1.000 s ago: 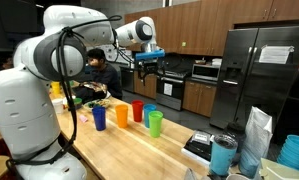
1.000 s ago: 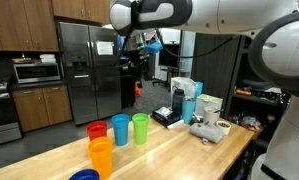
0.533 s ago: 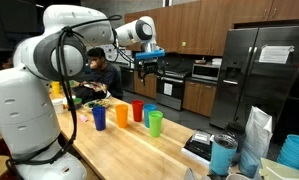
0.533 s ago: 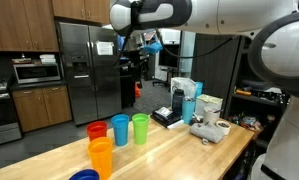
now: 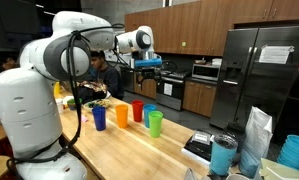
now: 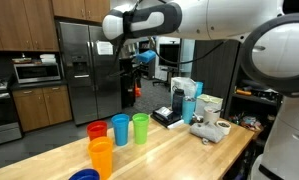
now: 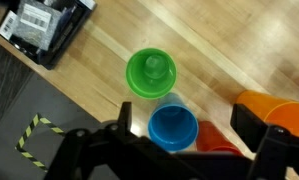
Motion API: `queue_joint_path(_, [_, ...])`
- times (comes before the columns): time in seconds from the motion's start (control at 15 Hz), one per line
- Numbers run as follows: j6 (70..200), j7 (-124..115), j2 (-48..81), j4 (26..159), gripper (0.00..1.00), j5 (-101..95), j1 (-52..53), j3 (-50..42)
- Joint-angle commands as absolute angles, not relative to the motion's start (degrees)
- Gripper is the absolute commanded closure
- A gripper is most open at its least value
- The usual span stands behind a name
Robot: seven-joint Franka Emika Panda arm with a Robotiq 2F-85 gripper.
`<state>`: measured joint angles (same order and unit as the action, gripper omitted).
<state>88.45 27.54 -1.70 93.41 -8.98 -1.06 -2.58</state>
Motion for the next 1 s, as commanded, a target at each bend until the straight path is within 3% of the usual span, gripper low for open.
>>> queue_joint_path(0.0, [93.65,26.51,-1.84,97.20,0.00,-0.09,-0.85,-2.11])
queue_joint_path(0.2, [98.13,28.34,-2.19,100.97,0.00,7.31,-0.55,-1.57])
queue_joint_path(0.93, [95.41,24.73,0.61,99.14,0.00,4.42,0.14,-0.14])
